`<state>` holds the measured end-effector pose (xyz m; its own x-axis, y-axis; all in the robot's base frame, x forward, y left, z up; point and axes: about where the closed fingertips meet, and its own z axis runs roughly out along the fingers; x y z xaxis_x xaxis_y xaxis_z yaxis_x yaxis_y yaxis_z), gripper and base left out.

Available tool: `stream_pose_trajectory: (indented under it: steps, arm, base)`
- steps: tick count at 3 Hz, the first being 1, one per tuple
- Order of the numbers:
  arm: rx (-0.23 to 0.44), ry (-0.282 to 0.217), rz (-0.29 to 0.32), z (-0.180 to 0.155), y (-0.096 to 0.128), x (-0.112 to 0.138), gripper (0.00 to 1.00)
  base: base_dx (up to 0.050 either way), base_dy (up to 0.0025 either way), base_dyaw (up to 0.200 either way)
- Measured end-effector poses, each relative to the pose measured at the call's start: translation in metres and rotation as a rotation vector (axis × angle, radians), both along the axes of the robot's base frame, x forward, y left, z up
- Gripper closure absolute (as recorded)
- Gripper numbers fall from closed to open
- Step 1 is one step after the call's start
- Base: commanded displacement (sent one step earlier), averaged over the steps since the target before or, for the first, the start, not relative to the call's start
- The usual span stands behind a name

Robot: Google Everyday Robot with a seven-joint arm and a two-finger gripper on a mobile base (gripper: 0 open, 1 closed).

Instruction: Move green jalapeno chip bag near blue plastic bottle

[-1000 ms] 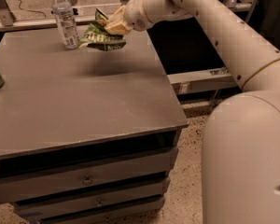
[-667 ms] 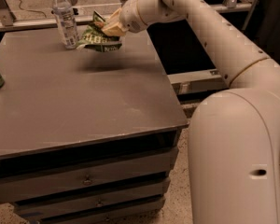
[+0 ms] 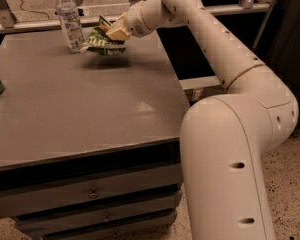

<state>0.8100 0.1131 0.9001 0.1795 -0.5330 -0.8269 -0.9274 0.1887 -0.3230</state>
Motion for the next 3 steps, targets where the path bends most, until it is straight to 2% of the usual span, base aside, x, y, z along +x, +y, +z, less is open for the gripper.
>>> stream_pose_trajectory:
  steps: [3]
  arm:
    - [0.023,0.038,0.016,-0.008,0.026,0.013,0.14]
  base:
    - [0.000,0.00000,0.000]
